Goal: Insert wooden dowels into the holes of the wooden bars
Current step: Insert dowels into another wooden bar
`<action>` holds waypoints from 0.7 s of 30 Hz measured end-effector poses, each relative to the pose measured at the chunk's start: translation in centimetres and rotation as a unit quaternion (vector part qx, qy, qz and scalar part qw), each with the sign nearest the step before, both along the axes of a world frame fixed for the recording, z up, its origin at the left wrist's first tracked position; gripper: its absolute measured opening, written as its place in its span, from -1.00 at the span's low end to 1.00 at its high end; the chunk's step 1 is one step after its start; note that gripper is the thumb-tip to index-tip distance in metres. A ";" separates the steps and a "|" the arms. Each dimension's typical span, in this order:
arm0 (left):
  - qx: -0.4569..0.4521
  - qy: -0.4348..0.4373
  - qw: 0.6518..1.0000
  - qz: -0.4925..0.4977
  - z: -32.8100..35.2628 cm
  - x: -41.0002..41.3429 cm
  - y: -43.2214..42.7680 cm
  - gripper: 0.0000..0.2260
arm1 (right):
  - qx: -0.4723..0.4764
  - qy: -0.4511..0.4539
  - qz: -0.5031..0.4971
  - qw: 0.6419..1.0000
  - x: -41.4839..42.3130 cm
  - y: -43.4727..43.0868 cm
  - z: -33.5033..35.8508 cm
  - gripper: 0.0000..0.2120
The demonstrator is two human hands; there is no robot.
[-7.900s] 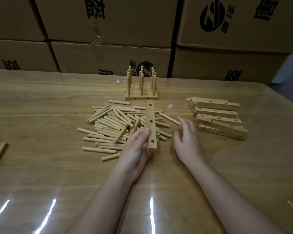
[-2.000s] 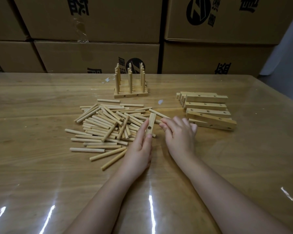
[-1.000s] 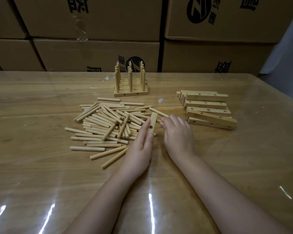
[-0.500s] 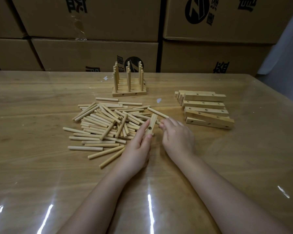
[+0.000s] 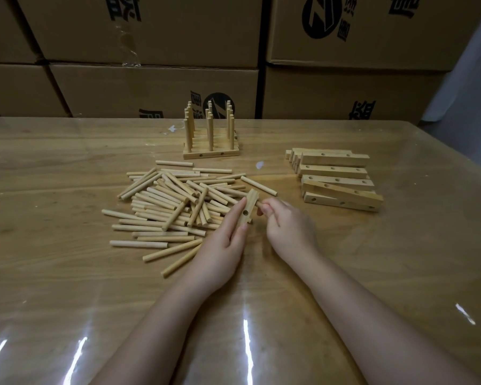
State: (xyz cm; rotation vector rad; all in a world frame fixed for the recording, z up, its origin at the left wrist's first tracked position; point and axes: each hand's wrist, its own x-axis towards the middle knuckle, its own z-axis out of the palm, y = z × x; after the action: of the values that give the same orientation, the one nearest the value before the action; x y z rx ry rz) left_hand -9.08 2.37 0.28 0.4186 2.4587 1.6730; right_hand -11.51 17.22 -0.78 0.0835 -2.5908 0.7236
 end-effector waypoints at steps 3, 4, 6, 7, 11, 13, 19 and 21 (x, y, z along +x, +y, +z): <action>0.009 0.010 1.000 0.011 -0.1 0.0 0.1 -0.58 | 0.002 0.029 0.000 1.000 0.0 -0.2 0.1 -0.80; 0.015 0.006 1.000 0.014 -0.1 0.0 0.1 -0.58 | 0.003 0.038 0.001 0.999 0.0 -0.3 0.2 -0.80; 0.031 -0.005 0.999 0.020 -0.1 0.0 0.2 -0.58 | 0.011 0.043 0.002 0.999 -0.1 -0.6 0.3 -0.80; 0.041 -0.009 0.999 0.025 0.0 0.0 0.3 -0.59 | 0.014 0.043 0.008 0.999 -0.1 -0.7 0.4 -0.80; 0.099 -0.067 0.991 0.052 -0.4 -0.8 0.0 -0.63 | -0.006 0.026 0.067 0.997 -0.1 -0.8 0.6 -0.69; 0.141 -0.109 0.982 0.058 -0.5 -1.0 -0.2 -0.64 | 0.007 0.040 0.060 0.997 -0.2 -0.8 0.6 -0.66; 0.191 -0.151 0.969 0.048 -0.3 -1.0 -0.4 -0.65 | 0.077 0.114 0.004 0.991 0.0 -1.2 0.6 -0.81; 0.191 -0.163 0.967 0.045 -0.2 -1.1 -0.5 -0.66 | 0.100 0.119 -0.009 0.988 0.0 -1.2 0.7 -0.87</action>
State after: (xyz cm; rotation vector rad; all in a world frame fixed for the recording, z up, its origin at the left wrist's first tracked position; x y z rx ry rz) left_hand -10.16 1.88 0.05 0.0578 1.9520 2.0686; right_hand -11.47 16.02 -0.12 0.1973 -2.4223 0.4157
